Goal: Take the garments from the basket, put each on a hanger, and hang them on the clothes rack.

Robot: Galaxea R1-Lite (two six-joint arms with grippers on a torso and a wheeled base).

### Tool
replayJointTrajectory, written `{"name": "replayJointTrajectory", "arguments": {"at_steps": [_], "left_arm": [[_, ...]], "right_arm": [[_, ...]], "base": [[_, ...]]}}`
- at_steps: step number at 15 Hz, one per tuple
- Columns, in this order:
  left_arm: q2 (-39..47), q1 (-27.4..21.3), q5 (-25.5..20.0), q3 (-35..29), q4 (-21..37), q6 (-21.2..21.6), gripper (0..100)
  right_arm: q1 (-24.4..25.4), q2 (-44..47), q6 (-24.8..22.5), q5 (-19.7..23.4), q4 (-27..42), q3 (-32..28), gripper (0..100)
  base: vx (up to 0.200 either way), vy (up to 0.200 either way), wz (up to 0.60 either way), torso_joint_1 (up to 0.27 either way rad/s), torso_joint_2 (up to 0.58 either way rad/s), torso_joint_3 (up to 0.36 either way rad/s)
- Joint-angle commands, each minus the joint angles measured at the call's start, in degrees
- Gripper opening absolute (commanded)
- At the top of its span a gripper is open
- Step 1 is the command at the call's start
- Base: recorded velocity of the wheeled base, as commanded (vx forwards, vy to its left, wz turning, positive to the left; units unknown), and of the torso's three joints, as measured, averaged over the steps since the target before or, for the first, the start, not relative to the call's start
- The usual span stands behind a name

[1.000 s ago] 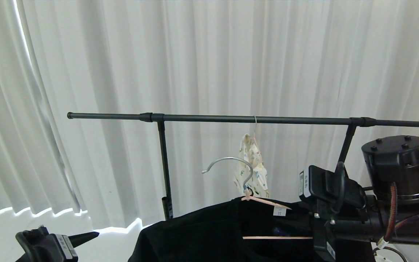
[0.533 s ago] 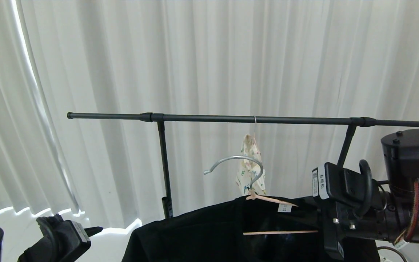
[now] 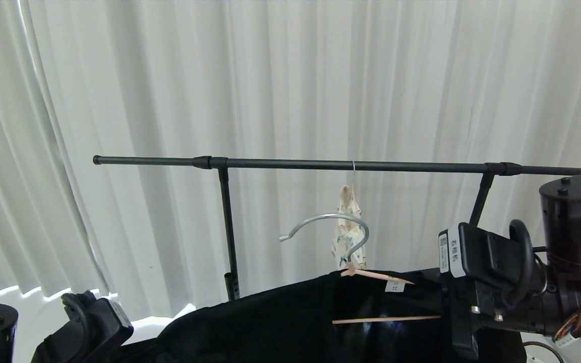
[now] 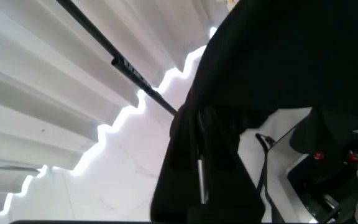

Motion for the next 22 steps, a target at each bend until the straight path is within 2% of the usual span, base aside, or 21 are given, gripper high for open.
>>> {"name": "replayJointTrajectory", "arguments": {"at_steps": [1,5,6,14,15,20,22], "left_arm": [[0.3,4.8,0.2,0.3,0.0,0.1,0],[1.0,18.5,0.1,0.0,0.0,0.0,0],[0.9,20.2,0.0,0.0,0.0,0.0,0],[-1.0,17.2,-0.3,-2.1,0.0,0.1,0],[-1.2,17.1,-0.3,-2.5,0.0,0.3,100],[-2.9,16.3,-0.7,-3.5,0.0,0.1,100],[-4.2,16.0,-4.0,-3.4,0.0,0.0,100]], "right_arm": [[-1.8,-0.9,0.1,0.0,0.0,0.4,0],[-6.4,-2.6,0.3,0.1,0.0,0.3,0],[-7.3,-3.0,0.3,0.2,0.1,0.4,0],[-7.8,-2.9,1.1,-0.1,0.1,0.1,0],[-8.2,-2.9,1.1,-0.2,0.1,0.4,0],[-11.1,-3.1,1.1,-0.2,0.1,0.3,0],[-12.0,-3.4,1.1,-0.2,0.1,0.5,0]], "base": [[0.000,0.000,0.00,0.000,0.00,0.000],[0.000,0.000,0.00,0.000,0.00,0.000],[0.000,0.000,0.00,0.000,0.00,0.000],[0.000,0.000,0.00,0.000,0.00,0.000],[0.000,0.000,0.00,0.000,0.00,0.000],[0.000,0.000,0.00,0.000,0.00,0.000],[0.000,0.000,0.00,0.000,0.00,0.000]]}}
